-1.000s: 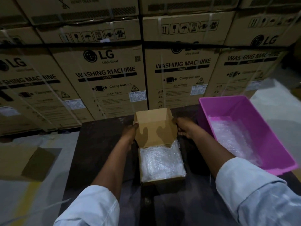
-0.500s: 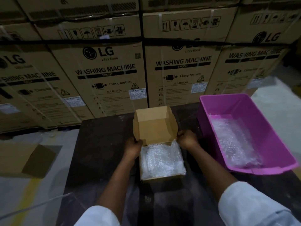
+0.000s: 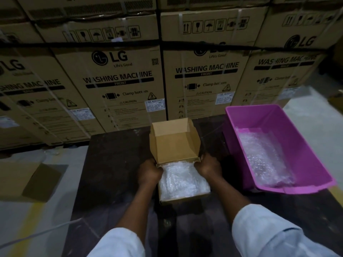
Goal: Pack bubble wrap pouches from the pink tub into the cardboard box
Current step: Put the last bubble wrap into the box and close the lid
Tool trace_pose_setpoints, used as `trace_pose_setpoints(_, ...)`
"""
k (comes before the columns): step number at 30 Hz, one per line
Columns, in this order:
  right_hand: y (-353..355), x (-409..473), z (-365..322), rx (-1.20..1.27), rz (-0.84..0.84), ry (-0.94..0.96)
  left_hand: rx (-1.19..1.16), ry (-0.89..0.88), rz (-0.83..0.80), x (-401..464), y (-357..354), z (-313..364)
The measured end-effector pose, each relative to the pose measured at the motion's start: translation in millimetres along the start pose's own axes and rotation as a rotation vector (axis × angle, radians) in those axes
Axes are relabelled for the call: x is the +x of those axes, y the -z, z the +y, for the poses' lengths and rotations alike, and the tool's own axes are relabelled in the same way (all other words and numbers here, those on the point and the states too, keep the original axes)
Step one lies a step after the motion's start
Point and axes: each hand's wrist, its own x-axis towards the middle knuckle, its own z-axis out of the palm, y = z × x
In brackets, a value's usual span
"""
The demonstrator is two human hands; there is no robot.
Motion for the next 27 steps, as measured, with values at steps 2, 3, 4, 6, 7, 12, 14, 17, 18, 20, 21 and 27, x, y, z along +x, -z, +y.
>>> trace_pose_setpoints(2,0.5,5.3,-0.3,0.064,-0.081,-0.019,-0.044,0.007,-0.040,-1.8,3.5,7.0)
trace_pose_setpoints(3,7.8,4.8,-3.9,0.190,-0.155,-0.032,-0.151,0.018,-0.085,-1.9,5.1,7.6)
trace_pose_setpoints(4,15.0,6.8,-7.1,0.363,-0.215,-0.042,-0.312,0.026,-0.129,-2.5,8.9,7.9)
trace_pose_setpoints(6,33.4,8.4,-14.8,0.690,-0.284,-0.070,-0.641,0.055,-0.158,-0.7,18.0,10.0)
trace_pose_setpoints(7,41.9,12.0,-18.2,0.822,-0.306,-0.114,-0.778,0.090,-0.176,2.3,21.9,10.9)
trace_pose_setpoints(12,65.6,38.0,-39.3,1.003,-0.416,-0.203,-1.022,0.196,-0.250,8.9,42.4,39.4)
trace_pose_setpoints(14,68.2,40.2,-44.7,0.987,-0.447,-0.172,-1.016,0.179,-0.215,6.4,47.2,48.9)
trace_pose_setpoints(17,71.8,35.6,-47.2,1.008,-0.414,-0.146,-0.994,0.156,-0.179,-0.6,53.4,57.9)
trace_pose_setpoints(18,73.6,34.2,-46.0,1.019,-0.387,-0.139,-0.977,0.148,-0.164,-3.4,56.1,59.1)
trace_pose_setpoints(20,77.8,32.0,-45.1,1.024,-0.368,-0.126,-0.948,0.139,-0.129,-5.7,62.1,60.1)
trace_pose_setpoints(21,80.6,28.3,-46.8,1.021,-0.362,-0.122,-0.946,0.141,-0.116,-6.0,63.4,59.4)
trace_pose_setpoints(27,82.8,6.7,-43.9,1.049,-0.307,-0.147,-0.979,0.174,-0.133,-29.4,60.6,51.4)
